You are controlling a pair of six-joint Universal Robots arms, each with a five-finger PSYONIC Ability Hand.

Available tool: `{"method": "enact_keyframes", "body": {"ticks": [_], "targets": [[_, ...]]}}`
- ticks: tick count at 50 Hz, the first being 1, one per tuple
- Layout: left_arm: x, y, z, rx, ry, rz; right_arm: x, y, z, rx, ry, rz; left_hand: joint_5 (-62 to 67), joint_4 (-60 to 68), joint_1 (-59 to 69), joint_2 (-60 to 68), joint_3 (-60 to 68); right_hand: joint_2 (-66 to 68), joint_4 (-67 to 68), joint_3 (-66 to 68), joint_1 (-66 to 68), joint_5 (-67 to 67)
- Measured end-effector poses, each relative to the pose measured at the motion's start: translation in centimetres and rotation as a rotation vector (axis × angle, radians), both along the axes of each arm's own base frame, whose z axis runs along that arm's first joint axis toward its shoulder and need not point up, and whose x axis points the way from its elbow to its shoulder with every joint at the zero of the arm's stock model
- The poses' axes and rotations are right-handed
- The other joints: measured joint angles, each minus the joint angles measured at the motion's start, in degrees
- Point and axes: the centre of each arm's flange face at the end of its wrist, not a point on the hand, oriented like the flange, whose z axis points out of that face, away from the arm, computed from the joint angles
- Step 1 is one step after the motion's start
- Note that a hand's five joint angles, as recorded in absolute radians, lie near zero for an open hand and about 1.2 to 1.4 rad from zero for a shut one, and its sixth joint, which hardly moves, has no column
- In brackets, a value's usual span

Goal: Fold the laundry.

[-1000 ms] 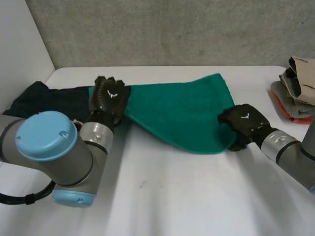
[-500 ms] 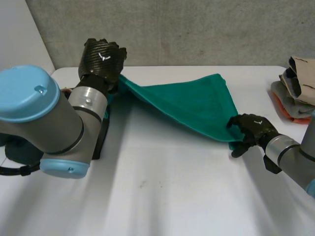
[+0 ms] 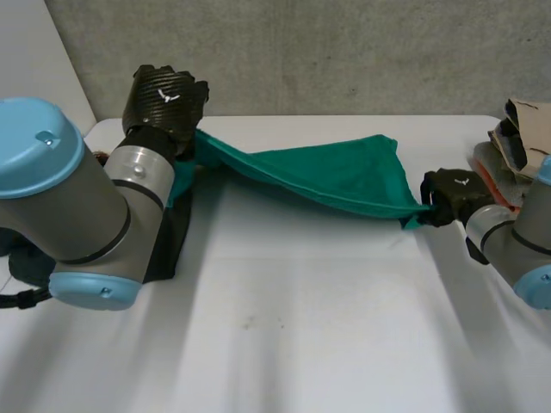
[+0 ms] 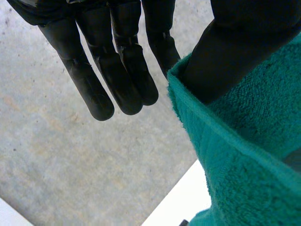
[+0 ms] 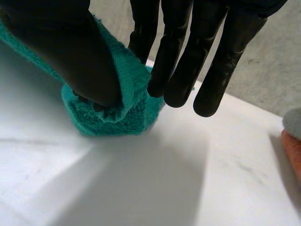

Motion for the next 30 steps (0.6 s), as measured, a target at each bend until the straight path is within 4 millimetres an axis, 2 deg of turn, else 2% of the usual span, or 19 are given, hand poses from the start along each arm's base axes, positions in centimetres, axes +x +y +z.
{"method": "enact_keyframes", "body": {"ticks": [7,9,11,12,20,30], "targets": [[1.0,0.7,-0.4,0.042,0.006,0.008,0.1,0.2,0.7,-0.002,-0.009,0.013,0.0,0.0,0.0,0.0,0.0,-0.9,-1.0,-1.0,-0.6,-0.8],[1.1,0.8,-0.6,0.05,0.009,0.008,0.2,0.3,0.5,0.011,-0.01,0.023,0.0,0.0,0.0,0.0,0.0,-10.5,-10.3,-10.2,-7.7,-8.5],[1.2,0.9,-0.8,0.06,0.012,0.008,0.4,0.6,0.1,0.036,-0.016,0.038,0.0,0.0,0.0,0.0,0.0,-13.2,-13.8,-13.6,-10.5,-11.6],[1.3,0.9,-0.8,0.062,0.013,0.008,0.6,0.8,-0.3,0.062,-0.024,0.05,0.0,0.0,0.0,0.0,0.0,-21.7,-22.3,-22.4,-16.8,-19.9],[1.3,0.6,-0.6,0.054,0.021,0.011,0.9,1.0,-1.8,0.165,-0.094,0.056,0.0,0.0,0.0,0.0,0.0,-22.2,-23.7,-23.4,-17.3,-21.6],[1.3,0.2,0.1,0.034,0.031,0.016,0.9,0.8,-2.5,0.191,-0.111,0.047,0.0,0.0,0.0,0.0,0.0,-22.2,-23.7,-23.4,-17.3,-21.6]]}}
